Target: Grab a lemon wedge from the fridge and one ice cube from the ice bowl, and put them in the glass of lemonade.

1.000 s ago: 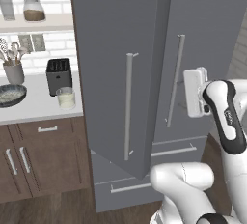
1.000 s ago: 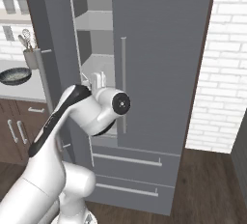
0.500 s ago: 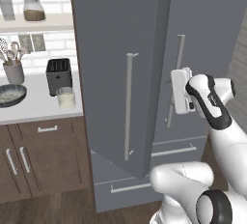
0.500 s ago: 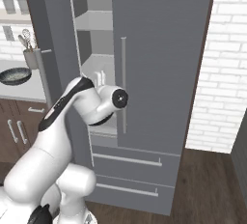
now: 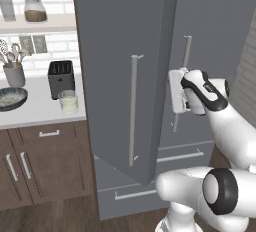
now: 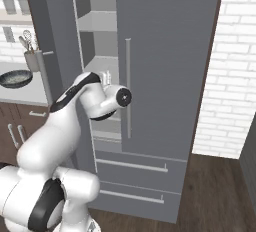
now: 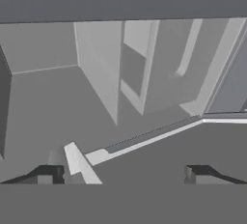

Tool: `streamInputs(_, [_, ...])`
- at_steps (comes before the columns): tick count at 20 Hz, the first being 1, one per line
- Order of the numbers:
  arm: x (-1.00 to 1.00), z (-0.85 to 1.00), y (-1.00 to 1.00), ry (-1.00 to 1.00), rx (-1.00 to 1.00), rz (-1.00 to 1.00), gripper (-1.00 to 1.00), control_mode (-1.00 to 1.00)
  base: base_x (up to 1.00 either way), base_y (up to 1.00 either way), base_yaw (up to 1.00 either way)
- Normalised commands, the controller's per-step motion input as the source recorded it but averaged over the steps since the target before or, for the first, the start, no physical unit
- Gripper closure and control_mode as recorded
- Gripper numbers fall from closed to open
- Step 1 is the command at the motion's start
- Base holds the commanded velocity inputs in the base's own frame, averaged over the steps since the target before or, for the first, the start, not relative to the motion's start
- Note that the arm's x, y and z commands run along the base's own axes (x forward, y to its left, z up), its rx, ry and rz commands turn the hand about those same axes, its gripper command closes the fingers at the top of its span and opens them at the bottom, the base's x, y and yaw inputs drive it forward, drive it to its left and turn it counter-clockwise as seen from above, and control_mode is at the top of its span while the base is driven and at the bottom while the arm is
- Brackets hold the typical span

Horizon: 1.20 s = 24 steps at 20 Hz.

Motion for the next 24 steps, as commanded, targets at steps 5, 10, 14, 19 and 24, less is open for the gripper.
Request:
streamInputs(5, [0.39, -0.12, 0.01, 0.02, 0.00, 0.00, -1.00, -1.00, 0.00, 0.00, 0.00])
streamInputs(10, [-0.01, -0.22, 0.22, 0.03, 0.00, 0.00, -1.00, -1.00, 0.00, 0.00, 0.00])
streamInputs(14, [-0.58, -0.18, 0.59, 0.00, 0.00, 0.08, -1.00, -1.00, 0.00, 0.00, 0.00])
streamInputs(19, [-0.82, -0.04, 0.92, -0.03, 0.00, 0.17, -1.00, -1.00, 0.00, 0.00, 0.00])
streamInputs(24, [-0.36, 0.00, 1.00, -0.01, 0.00, 0.24, -1.00, -1.00, 0.00, 0.00, 0.00])
